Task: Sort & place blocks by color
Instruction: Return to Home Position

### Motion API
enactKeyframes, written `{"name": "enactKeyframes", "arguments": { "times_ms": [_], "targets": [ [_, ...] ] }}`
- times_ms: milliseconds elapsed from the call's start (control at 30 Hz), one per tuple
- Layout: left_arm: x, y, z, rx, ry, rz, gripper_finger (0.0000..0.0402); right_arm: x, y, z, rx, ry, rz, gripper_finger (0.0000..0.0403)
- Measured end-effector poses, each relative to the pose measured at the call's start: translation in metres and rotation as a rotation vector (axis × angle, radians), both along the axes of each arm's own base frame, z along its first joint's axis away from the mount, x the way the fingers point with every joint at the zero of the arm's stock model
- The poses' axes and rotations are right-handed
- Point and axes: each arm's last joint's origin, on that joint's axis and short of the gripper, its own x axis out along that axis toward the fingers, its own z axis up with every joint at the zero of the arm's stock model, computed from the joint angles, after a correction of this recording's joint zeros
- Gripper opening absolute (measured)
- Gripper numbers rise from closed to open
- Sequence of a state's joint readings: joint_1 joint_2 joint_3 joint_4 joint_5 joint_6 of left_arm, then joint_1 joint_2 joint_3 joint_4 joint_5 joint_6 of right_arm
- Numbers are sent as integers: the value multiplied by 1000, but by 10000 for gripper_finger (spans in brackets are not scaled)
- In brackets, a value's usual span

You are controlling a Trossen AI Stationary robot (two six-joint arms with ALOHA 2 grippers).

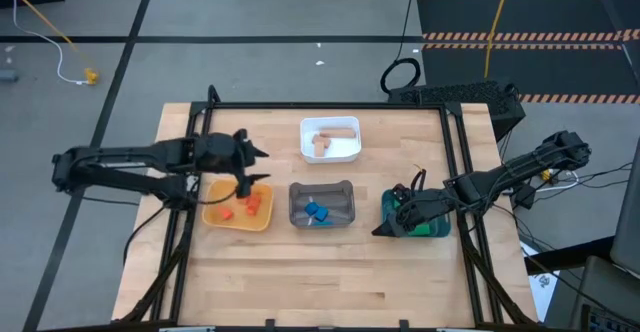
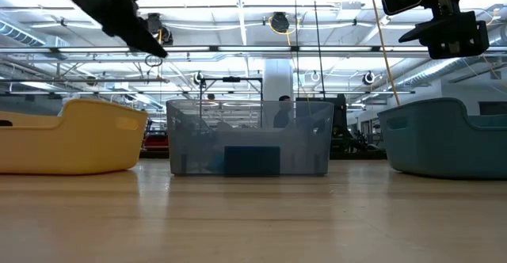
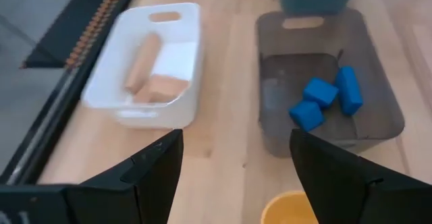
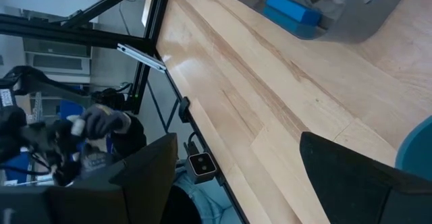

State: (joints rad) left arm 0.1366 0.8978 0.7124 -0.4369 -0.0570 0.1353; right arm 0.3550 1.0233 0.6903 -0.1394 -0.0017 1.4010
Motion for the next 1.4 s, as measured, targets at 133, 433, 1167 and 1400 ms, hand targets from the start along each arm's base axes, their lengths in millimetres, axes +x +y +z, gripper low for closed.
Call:
{"name": "enactKeyframes", "arguments": {
  "times_ms": [133,433,1167,1400],
  "targets": [
    [-20,4,9,8,-30,77,273,0,0,0,0,0,0,302],
    [-59,5,-21,37,-141,142,273,0,0,0,0,0,0,302],
    [-85,-2,-96,36,-352,125,273,0,0,0,0,0,0,302],
    [-81,-1,-111,46,-399,103,273,0,0,0,0,0,0,302]
  ]
}}
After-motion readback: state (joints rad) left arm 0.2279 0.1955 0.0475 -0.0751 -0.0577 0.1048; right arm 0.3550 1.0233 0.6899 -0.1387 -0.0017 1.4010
